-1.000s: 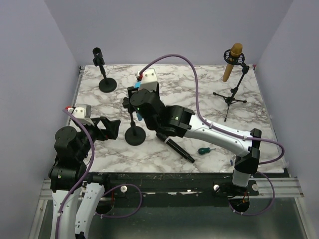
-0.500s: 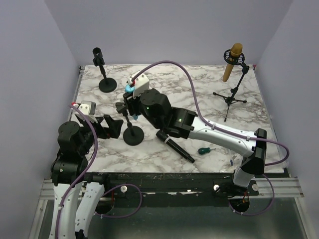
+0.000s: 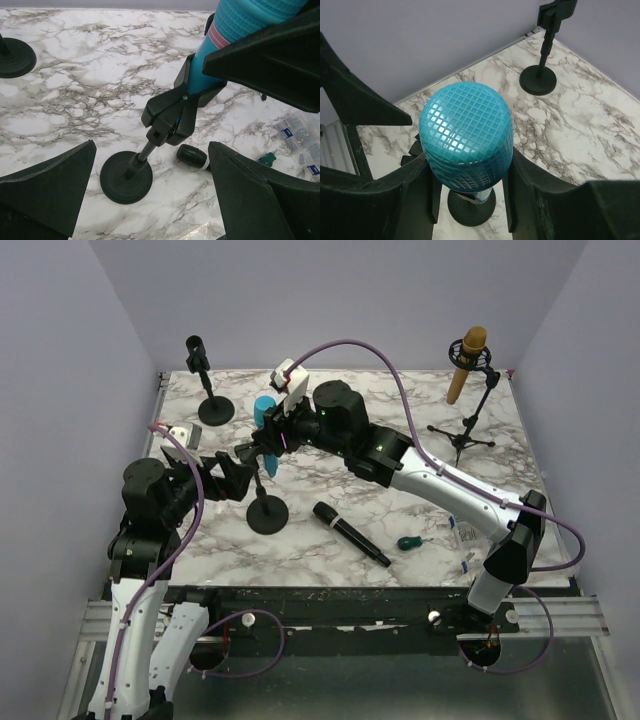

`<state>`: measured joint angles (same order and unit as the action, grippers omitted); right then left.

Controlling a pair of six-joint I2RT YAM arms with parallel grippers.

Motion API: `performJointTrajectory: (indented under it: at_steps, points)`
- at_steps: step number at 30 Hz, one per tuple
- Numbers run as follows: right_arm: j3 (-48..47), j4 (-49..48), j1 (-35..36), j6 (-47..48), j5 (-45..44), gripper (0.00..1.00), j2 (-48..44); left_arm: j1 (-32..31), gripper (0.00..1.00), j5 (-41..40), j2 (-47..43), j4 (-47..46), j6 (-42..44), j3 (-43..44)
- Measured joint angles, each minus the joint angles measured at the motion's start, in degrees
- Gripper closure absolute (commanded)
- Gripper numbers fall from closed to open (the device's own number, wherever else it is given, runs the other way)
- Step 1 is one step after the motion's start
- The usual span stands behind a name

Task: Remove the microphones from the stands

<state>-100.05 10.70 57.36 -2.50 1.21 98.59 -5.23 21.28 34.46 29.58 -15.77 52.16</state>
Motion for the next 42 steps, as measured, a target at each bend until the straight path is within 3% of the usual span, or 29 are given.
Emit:
performJointTrajectory:
  at_steps: [7,18,19,21,24,25,42]
  points:
    - [-0.5,0.6,-0.5,0.0,2.1,0.99,0.3,0.0,0.03,1.7,5.4,-2.9,1.5,2.0]
    - [-2.1,1.6,-0.5,-0.2,3.1,0.99,1.2,0.0,0.04,5.5,5.5,-5.7,5.1,2.0]
    - [-2.1,1.6,-0.5,-0.2,3.1,0.99,1.2,0.0,0.07,5.6,5.6,-5.9,5.3,2.0]
    - [-2.1,1.6,-0.5,-0.2,3.1,0.99,1.2,0.0,0.30,6.3,6.1,-6.3,5.5,2.0]
    - [-2.1,1.6,-0.5,-0.2,3.1,0.99,1.2,0.0,0.87,7.5,7.0,-6.4,6.4,2.0]
    - [-2.1,1.6,-0.5,-0.3,3.1,0.99,1.2,0.0,1.00,7.9,7.4,-6.3,6.5,2.0]
    - [-4.8,2.8,-0.7,-1.6,3.0,0.99,2.5,0.0,1.00,8.5,6.0,-9.0,9.0,-0.9]
